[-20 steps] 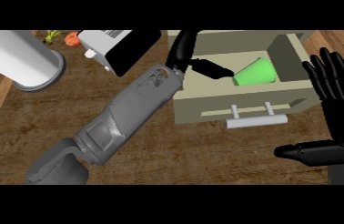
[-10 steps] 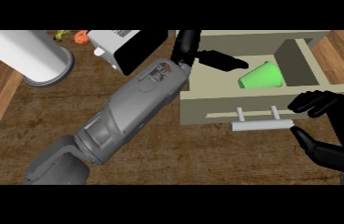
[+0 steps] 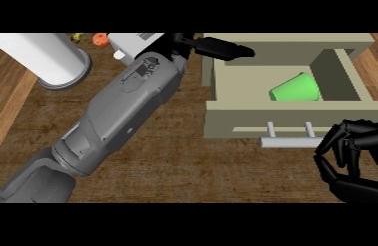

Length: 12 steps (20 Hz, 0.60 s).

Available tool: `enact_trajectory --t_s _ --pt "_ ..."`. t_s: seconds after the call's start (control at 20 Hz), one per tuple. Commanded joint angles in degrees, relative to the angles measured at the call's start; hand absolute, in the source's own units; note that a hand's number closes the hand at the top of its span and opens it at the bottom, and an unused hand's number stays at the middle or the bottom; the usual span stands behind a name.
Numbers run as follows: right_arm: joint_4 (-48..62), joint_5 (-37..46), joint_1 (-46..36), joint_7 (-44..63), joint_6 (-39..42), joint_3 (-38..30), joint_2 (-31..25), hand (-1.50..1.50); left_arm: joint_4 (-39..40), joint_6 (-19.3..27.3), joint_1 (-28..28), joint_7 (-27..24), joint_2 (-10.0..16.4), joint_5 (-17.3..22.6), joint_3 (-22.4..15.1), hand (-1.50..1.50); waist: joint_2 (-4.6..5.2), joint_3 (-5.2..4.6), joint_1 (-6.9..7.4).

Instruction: Pick up the cup, place it into the drawer and close the drawer

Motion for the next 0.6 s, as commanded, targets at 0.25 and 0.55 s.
enact_trajectory --t_s 0.25,0.55 --pt "4.11 19.0 -0.81 -0.98 -7.59 8.35 4.28 1.5 -16.44 -3.03 11.78 5.07 11.27 0.02 2.79 -1.5 -0.06 0.0 1.64" --pt "14.11 30.16 -5.0 -7.38 -10.55 12.92 2.48 1.5 -25.4 -4.35 22.08 4.16 15.77 0.64 5.12 -1.5 0.11 0.02 2.04"
